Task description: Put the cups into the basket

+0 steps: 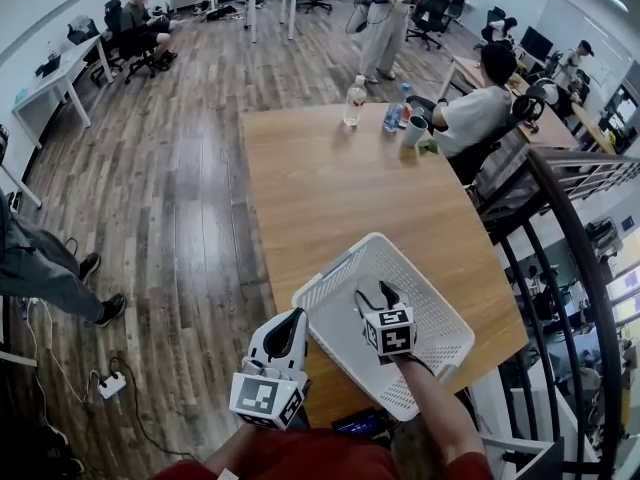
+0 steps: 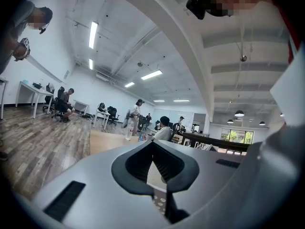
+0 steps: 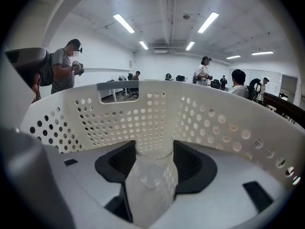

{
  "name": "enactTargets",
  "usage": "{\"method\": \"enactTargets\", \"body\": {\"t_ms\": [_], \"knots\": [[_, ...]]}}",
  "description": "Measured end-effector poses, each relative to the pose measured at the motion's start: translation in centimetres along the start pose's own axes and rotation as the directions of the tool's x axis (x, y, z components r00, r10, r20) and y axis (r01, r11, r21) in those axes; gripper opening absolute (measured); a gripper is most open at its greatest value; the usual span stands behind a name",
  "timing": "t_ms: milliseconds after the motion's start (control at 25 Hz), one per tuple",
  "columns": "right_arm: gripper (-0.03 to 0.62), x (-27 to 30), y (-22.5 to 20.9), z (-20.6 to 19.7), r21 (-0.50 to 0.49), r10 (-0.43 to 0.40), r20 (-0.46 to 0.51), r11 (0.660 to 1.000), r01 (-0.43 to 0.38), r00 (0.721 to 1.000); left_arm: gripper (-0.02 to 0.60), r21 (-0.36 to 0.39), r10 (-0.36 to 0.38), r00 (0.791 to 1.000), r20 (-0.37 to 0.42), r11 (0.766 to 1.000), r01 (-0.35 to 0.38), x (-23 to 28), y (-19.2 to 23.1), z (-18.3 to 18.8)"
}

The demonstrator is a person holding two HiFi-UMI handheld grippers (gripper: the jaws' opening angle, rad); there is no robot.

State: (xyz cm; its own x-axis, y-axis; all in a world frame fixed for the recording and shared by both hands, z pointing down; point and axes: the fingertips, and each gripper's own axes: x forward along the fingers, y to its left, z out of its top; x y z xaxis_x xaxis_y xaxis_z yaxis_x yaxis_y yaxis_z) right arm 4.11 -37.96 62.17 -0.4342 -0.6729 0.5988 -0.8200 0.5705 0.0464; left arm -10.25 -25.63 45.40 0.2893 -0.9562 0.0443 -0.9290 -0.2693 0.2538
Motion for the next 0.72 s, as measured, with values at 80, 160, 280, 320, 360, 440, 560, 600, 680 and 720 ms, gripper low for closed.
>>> {"method": "enactTargets", "body": {"t_ms": [80,160,280,320,360,440,560,600,680,720], "knots": [[0.252,-0.2,-0.2,-0.2,-0.002,-0.001,-0.006,1.000,0.001,1.000,0.006,0.001,-0.004,1.000,0.000,1.000,0.004,0.2,-0.2,0.0],[0.252,-0.3,-0.3,-0.4,-0.005,-0.001,-0.011,1.000,0.000,1.000,0.006,0.002,-0.005,1.000,-0.001,1.000,0.005,0.3,-0.3,0.0],[0.252,-0.6,-0.2,-0.5,-0.016,-0.003,-0.021,1.000,0.003,1.000,0.006,0.003,-0.007,1.000,-0.004,1.000,0.007,0.3,-0.3,0.0],[0.252,-0.6,0.0,-0.6,-0.030,-0.004,-0.022,1.000,0.004,1.000,0.006,0.002,-0.008,1.000,-0.005,1.000,0.008,0.3,-0.3,0.0],[0.252,-0.7,0.2,-0.6,-0.049,-0.006,-0.022,0.999,0.005,1.000,0.006,0.001,-0.008,1.000,-0.006,1.000,0.008,0.3,-0.4,-0.1],[0.252,-0.8,0.7,-0.7,-0.084,-0.009,-0.020,0.996,0.007,1.000,0.006,0.000,-0.010,1.000,-0.008,1.000,0.010,0.2,-0.5,-0.2],[0.252,-0.9,0.8,-0.9,-0.092,-0.014,-0.028,0.996,0.012,0.999,0.006,-0.002,-0.014,1.000,-0.006,1.000,0.014,0.1,-0.6,-0.2],[0.252,-0.9,0.8,-0.9,-0.090,-0.015,-0.031,0.996,0.013,0.999,0.006,-0.002,-0.015,1.000,-0.005,1.000,0.015,0.1,-0.5,-0.2],[0.252,-0.9,0.7,-0.9,-0.090,-0.017,-0.033,0.996,0.014,0.999,0.006,-0.003,-0.018,1.000,-0.003,1.000,0.018,0.2,-0.6,-0.1],[0.252,-0.9,0.7,-0.9,-0.093,-0.016,-0.034,0.996,0.013,0.999,0.006,-0.003,-0.019,1.000,-0.003,1.000,0.019,0.2,-0.7,-0.1]]}}
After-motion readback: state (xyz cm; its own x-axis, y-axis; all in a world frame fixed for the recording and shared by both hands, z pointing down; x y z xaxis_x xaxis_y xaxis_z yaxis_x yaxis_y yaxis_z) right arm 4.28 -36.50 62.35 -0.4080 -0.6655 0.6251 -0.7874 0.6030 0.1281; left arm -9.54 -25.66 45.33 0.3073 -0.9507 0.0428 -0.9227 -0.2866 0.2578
